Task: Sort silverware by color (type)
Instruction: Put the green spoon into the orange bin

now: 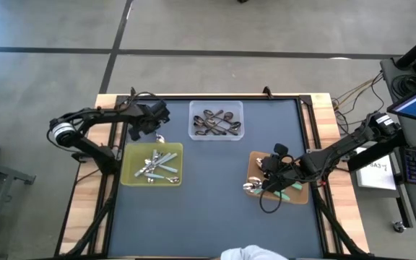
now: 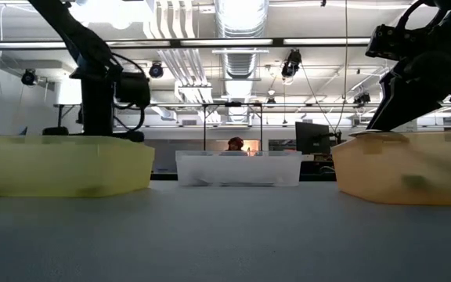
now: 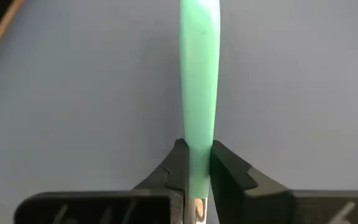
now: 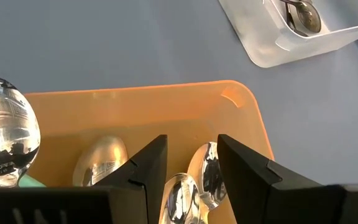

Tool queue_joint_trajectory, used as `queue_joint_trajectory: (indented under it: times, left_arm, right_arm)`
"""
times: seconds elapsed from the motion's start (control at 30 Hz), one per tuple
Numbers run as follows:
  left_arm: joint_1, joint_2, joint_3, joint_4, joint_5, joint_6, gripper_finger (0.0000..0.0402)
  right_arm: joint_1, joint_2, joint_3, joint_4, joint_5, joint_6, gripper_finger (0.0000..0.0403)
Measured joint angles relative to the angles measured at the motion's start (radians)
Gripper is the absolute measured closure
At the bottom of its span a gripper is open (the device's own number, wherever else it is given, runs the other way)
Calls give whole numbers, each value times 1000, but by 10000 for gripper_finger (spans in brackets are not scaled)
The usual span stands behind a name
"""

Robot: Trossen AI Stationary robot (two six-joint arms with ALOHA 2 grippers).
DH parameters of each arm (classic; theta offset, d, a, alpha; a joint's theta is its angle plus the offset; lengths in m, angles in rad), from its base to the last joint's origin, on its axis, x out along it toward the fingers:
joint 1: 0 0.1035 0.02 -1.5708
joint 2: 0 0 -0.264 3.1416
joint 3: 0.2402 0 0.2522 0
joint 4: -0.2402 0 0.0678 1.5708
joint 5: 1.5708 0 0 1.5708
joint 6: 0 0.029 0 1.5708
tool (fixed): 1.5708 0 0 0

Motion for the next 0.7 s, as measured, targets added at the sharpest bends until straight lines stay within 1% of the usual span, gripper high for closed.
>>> queue_joint_trajectory:
  times: [0.1,0.2,0.3,0.5,0.57,0.7]
  left_arm:
    - [0,-1,35,13,-58,31,375]
    - [0,-1,83,2,-90,119,380]
    - [-3,-3,163,13,-97,274,380]
    - [-46,-4,341,28,-98,685,380]
    - [-70,-4,388,28,-73,803,380]
    - [-132,-4,457,47,53,1000,380]
  right_arm:
    - [0,0,0,0,0,0,271]
    - [0,0,0,0,0,0,271]
    - [0,0,0,0,0,0,271]
    - [0,0,0,0,0,0,271]
    - [0,0,0,0,0,0,271]
    - [0,0,0,0,0,0,271]
